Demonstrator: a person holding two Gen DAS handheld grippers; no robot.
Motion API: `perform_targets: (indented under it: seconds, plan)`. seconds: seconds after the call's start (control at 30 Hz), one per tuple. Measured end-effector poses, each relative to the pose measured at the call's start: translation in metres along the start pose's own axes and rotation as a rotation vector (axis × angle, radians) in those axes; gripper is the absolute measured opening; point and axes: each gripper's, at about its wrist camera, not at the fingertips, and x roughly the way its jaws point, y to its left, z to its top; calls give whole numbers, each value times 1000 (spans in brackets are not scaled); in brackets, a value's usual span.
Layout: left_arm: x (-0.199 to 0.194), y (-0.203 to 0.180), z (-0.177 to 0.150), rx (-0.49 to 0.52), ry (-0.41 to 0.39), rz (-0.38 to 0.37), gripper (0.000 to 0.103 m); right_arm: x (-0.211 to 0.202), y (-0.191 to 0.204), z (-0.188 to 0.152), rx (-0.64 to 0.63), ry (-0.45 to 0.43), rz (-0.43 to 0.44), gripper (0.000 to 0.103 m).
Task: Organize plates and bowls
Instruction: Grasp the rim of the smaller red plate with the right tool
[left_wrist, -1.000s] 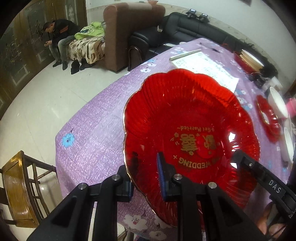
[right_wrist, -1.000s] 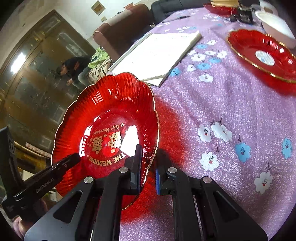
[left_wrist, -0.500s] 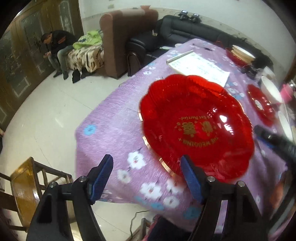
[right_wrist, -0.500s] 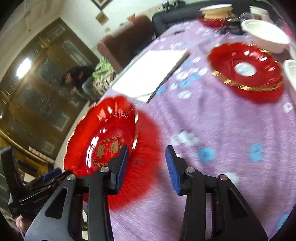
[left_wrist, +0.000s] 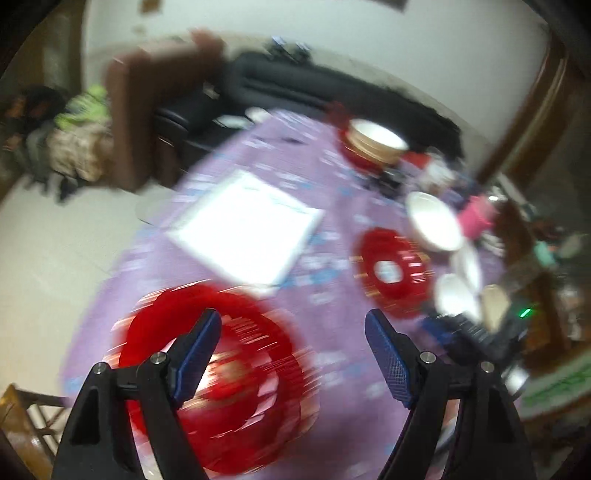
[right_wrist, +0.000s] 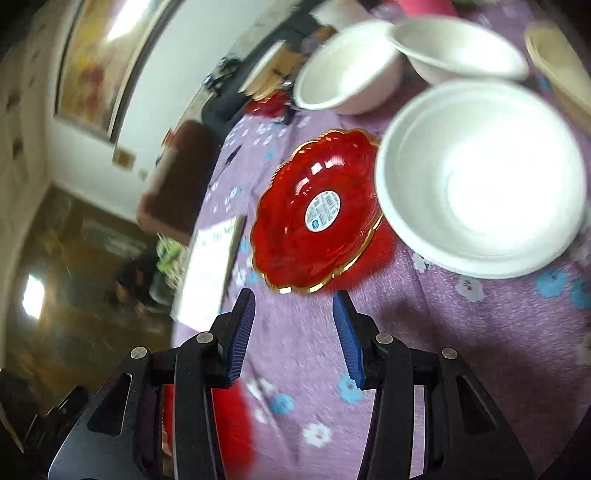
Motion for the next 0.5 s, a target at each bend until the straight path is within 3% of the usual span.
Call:
perform_targets:
  seconds: [0.13, 0.3, 0.5]
  plan:
    - [82, -46, 34, 65, 160, 56, 80, 12, -10, 5, 97, 8, -8, 56]
    - [152, -60, 33, 62, 311, 98, 80, 17, -16, 3, 141, -8, -9, 58]
    - [182, -63, 40, -6, 333, 97, 80, 29, -30, 13, 202, -13, 25, 60]
